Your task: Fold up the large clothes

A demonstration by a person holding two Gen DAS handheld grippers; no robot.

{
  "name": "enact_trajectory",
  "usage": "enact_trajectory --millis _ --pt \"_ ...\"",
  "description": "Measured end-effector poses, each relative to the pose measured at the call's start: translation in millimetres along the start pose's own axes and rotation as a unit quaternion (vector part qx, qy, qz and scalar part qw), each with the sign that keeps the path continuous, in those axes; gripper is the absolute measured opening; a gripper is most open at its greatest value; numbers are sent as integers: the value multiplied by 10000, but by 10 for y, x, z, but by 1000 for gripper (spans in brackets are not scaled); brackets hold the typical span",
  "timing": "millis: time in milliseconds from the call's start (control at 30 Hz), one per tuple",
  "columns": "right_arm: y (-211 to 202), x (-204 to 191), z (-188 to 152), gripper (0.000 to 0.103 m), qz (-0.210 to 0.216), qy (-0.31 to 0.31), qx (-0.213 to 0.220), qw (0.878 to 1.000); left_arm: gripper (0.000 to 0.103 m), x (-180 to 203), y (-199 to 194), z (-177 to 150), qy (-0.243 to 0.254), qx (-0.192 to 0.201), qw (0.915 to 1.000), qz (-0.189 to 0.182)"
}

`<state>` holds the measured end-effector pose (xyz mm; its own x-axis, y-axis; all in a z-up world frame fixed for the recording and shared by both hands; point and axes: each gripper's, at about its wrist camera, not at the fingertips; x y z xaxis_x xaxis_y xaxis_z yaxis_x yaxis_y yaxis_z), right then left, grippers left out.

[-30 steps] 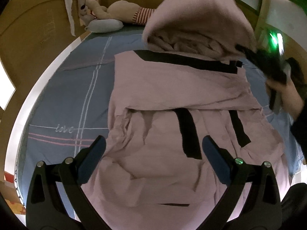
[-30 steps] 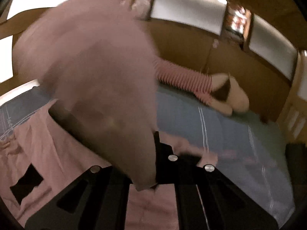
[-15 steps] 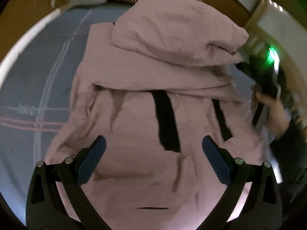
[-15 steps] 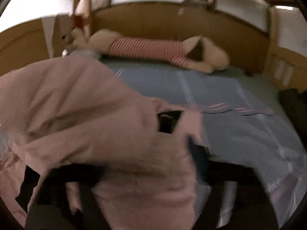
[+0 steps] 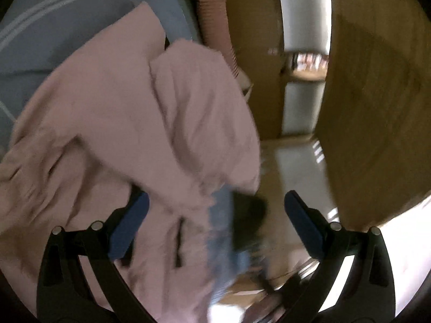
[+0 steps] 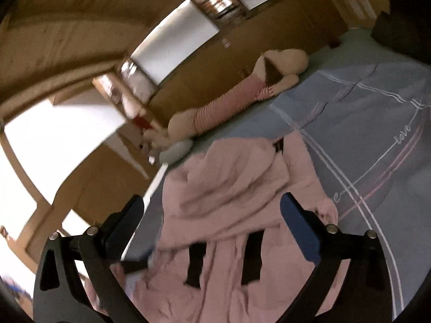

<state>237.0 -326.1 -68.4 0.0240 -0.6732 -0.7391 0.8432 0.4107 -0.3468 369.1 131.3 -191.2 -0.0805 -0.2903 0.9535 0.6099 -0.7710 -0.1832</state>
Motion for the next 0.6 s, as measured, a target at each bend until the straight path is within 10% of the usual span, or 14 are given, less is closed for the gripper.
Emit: enact_trajectory --millis 167,600 --pt "-2 -42 30 101 81 -60 -133 9999 101 -290 201 345 -457 595 9971 118" --pt "-1 154 167 101 229 328 -231 9989 101 -181 689 518 -824 500 9953 49"
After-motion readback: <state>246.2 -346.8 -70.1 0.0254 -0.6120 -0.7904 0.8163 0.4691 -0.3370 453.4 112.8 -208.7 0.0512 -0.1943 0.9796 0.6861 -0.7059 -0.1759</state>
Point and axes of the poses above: each gripper's, at about its wrist camera, not at the fingertips, and y roughly the way its jaws point, x to its right, z to its top, and after that the axes turned 10 degrees about y, right-handed
